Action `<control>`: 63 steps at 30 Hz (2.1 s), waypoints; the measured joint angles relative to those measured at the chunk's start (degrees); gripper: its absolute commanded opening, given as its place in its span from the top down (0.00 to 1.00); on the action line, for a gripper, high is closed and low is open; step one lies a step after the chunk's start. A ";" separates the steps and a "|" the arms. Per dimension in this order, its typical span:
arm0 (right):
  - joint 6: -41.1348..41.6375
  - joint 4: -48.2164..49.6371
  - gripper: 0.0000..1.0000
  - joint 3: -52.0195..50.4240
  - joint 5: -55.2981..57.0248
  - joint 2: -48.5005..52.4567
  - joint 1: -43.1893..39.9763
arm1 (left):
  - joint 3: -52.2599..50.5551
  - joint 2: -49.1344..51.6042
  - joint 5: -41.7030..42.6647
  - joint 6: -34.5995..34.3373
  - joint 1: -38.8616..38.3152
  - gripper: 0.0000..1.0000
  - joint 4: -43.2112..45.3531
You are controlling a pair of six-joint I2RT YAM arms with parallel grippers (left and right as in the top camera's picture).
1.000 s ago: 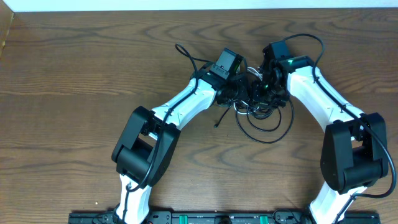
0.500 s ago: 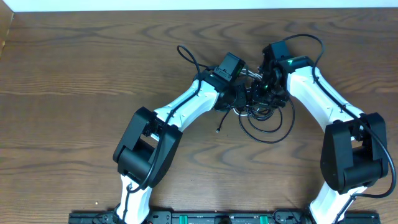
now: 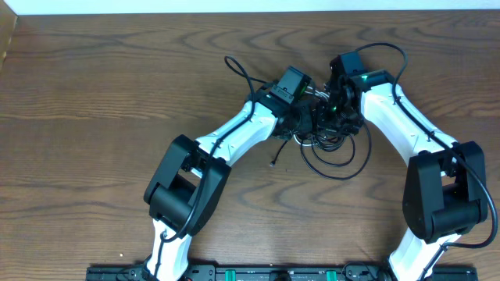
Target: Untangle cables
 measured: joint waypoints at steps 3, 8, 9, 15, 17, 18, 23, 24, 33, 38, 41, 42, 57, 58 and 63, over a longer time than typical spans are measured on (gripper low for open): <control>0.00 -0.15 0.70 -0.02 0.31 0.00 -0.02 | 0.00 0.63 -0.35 0.24 -0.72 0.75 0.26; -0.02 -0.26 0.70 -0.02 0.33 0.00 -0.02 | 0.00 1.75 -0.31 0.46 -0.96 0.92 1.86; -0.02 -0.26 0.70 -0.02 0.24 0.02 -0.02 | 0.00 1.79 -0.31 0.61 -0.87 0.92 1.97; -0.02 -0.24 0.68 -0.02 0.17 0.02 0.00 | 0.00 1.79 -0.24 0.90 0.26 0.93 2.43; -0.02 -0.22 0.68 -0.02 0.20 0.00 0.00 | 0.00 1.79 -0.07 2.29 1.20 0.93 2.05; -0.02 -0.22 0.68 -0.02 0.17 0.00 0.00 | 0.02 1.77 -0.04 3.06 1.84 0.92 1.51; -0.02 0.09 0.67 -0.02 0.63 0.02 0.00 | 0.24 -1.86 -0.09 7.74 6.14 0.92 -3.65; -0.02 0.28 0.67 -0.02 0.70 0.02 0.00 | 0.24 -3.26 -0.07 8.28 6.67 0.93 -4.07; -0.02 1.27 0.67 -0.02 1.11 0.00 0.00 | 1.05 -23.80 -0.07 11.21 8.07 0.92 -3.50; -0.02 1.29 0.67 -0.02 1.14 0.00 0.00 | 1.09 -29.18 -0.04 11.61 8.07 0.92 -1.77; -0.02 1.27 0.66 -0.02 1.14 0.02 0.00 | 1.09 -31.23 -0.07 11.78 8.09 0.92 -0.07; -0.02 1.27 0.65 -0.02 1.11 0.02 0.00 | 1.09 -32.02 -0.07 11.80 8.15 0.93 0.22; -0.02 1.25 0.56 -0.02 1.14 0.00 0.02 | 1.57 -28.41 4.26 28.48 8.35 0.43 -19.80; -0.02 1.27 0.56 -0.04 1.14 0.02 0.04 | 1.57 -27.12 4.83 31.47 8.33 0.43 -21.29; -0.02 1.27 0.56 -0.04 1.11 0.02 0.04 | 1.57 -20.90 6.21 43.82 8.26 0.43 -24.20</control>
